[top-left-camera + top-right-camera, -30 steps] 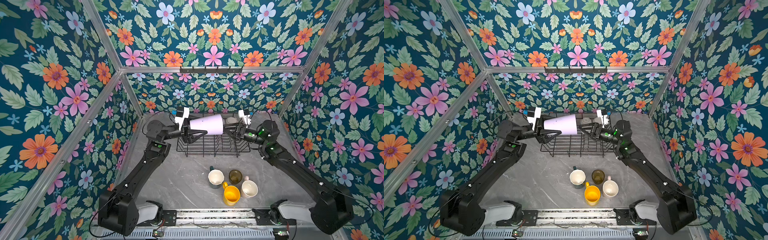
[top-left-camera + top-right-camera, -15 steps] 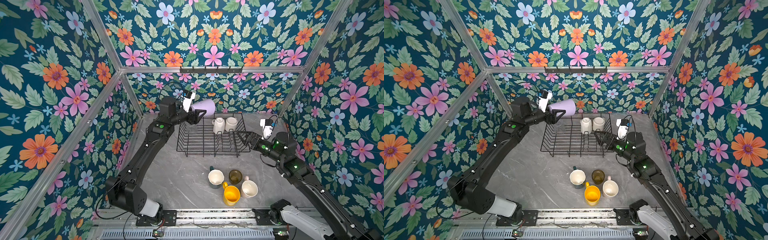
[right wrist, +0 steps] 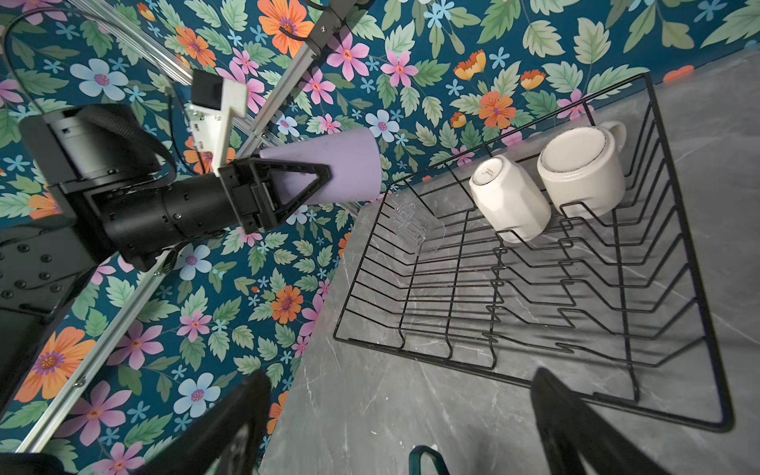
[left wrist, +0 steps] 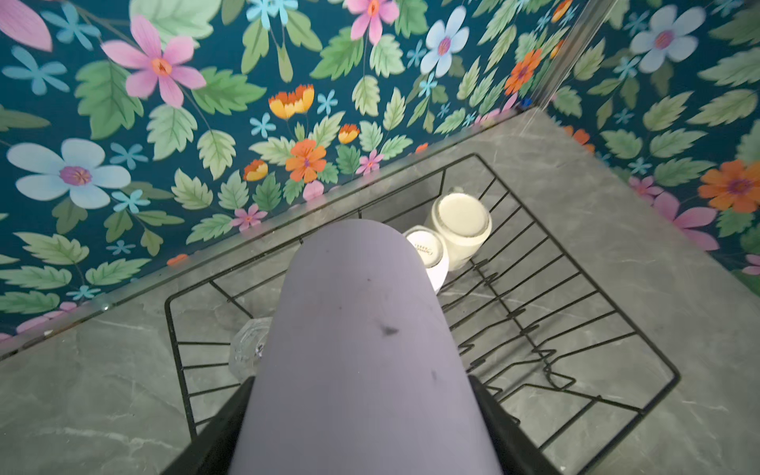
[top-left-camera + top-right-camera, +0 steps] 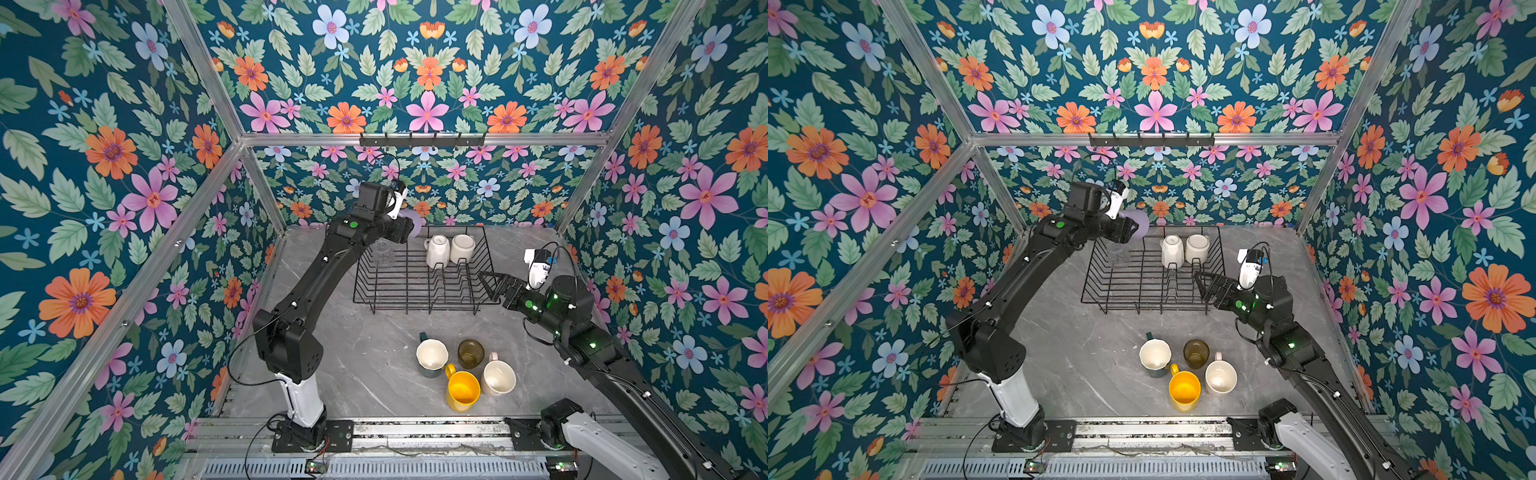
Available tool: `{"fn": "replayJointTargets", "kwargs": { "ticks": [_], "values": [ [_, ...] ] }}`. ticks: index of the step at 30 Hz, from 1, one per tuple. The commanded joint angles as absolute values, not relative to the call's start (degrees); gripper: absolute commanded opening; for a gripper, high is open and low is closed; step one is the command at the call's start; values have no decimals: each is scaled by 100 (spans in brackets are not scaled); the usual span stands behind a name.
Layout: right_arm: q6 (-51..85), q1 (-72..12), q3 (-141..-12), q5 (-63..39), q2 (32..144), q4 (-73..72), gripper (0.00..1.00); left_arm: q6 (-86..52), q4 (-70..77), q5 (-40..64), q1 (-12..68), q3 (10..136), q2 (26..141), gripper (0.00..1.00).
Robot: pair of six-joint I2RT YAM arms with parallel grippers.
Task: Load cups into a dish rack
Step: Place the cup upside down at the dish rack.
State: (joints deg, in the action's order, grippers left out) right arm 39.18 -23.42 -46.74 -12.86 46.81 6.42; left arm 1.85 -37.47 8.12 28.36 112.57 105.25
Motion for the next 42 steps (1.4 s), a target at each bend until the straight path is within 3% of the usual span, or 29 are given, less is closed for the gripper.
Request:
{"fn": "replayJointTargets", "kwargs": {
  "ticks": [1,11,42],
  "values": [
    [3747,-2344,-4637,-1237,4609,715,97,223,-4403,208,2893,11737,10910,0],
    [3766,-2341,-4293,-1013,4257,977,97,277,-4605,107,2962,12279,11679,0],
    [3948,-2338,-4026,-1099,4475,667,97,331,-3757,-624,3059,12018,12942,0]
  ]
}}
